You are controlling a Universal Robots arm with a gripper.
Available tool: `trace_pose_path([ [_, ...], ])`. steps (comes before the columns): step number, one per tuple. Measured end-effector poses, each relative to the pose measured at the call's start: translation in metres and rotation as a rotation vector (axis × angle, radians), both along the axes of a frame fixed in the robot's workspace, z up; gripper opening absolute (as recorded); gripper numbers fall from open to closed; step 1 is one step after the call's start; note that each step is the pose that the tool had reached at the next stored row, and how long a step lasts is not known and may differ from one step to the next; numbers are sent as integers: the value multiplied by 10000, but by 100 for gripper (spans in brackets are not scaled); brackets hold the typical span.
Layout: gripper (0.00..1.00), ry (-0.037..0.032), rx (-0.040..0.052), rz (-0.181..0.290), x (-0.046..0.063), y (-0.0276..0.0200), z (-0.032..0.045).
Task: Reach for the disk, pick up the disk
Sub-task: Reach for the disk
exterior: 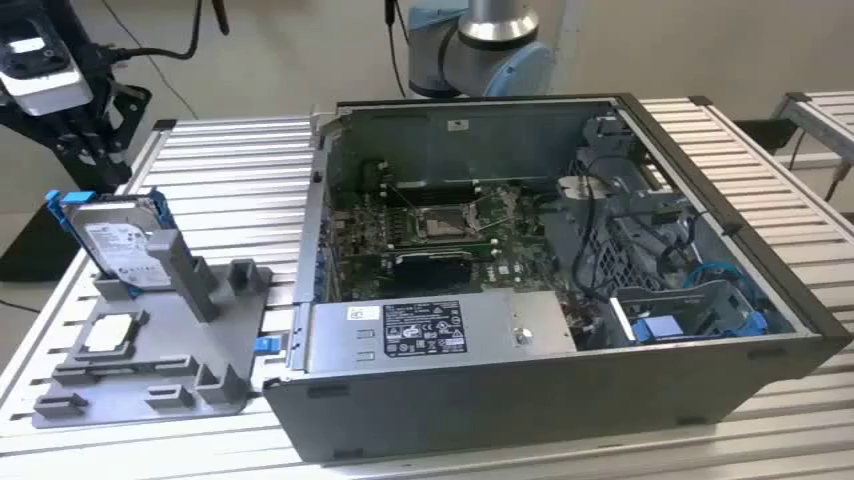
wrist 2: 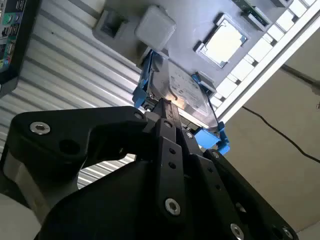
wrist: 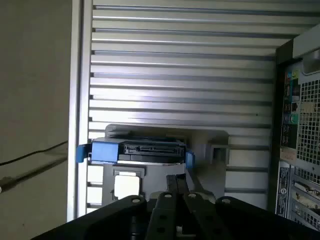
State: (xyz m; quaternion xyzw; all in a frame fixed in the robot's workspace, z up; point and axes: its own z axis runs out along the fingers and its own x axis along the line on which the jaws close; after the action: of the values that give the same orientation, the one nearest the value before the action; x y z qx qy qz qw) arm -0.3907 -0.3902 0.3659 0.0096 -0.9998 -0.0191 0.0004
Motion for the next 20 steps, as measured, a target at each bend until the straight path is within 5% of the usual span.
trace_pose_path([
  [12, 0, 0, 0, 0, 0, 0, 0],
  [20, 0, 1, -1, 0, -142, 88, -7],
])
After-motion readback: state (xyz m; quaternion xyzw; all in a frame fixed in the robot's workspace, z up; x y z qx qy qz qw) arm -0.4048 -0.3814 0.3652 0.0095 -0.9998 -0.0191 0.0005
